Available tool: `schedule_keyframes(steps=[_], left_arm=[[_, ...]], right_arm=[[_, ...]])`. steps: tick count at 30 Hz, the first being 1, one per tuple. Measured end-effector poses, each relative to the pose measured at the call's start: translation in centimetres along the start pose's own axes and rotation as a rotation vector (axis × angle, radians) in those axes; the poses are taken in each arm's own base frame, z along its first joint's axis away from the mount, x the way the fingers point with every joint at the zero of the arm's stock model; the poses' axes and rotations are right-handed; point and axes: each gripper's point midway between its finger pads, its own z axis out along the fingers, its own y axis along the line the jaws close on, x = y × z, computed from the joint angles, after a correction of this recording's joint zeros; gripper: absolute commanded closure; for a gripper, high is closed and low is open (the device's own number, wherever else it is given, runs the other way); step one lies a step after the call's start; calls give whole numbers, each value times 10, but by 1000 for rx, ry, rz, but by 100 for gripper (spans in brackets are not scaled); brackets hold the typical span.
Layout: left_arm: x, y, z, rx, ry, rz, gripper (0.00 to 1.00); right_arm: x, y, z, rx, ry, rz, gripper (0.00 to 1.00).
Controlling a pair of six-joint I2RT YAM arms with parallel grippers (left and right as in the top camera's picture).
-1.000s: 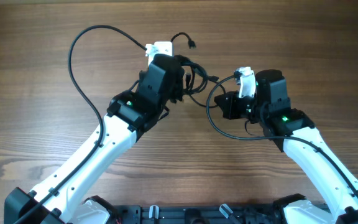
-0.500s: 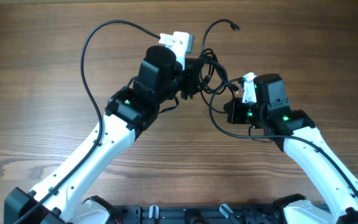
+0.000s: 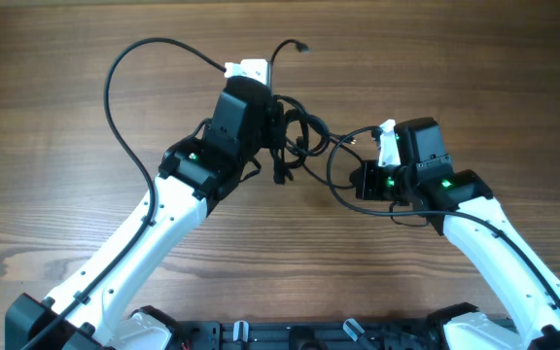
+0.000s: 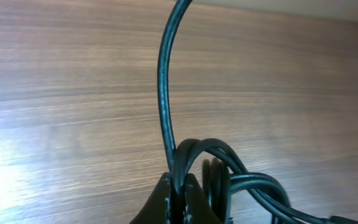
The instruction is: Untangle cables
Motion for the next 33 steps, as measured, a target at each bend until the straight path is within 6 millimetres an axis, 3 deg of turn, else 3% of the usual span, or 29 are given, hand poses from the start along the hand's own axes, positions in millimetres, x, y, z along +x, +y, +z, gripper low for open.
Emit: schedule_keyframes(steps=[7, 12, 19, 23, 25, 33], left_arm=[[7, 6, 0, -27, 26, 5, 96], [14, -10, -1, 71, 74, -22, 96], [22, -32, -5, 220, 149, -135, 96], [17, -40, -8, 278, 173, -295, 96], [5, -48, -10, 339, 158, -380, 96], [-17, -61, -15, 413, 126, -567, 96]], right_arm=[[-5, -10, 0, 69, -37, 168, 96], [-15, -27, -3, 153, -114, 347, 95], [-49, -50, -15, 257, -329, 497, 96], [-71, -44, -19, 210, -417, 480, 96], [-77, -37, -19, 169, -423, 459, 96], [-65, -16, -7, 66, -307, 358, 96]])
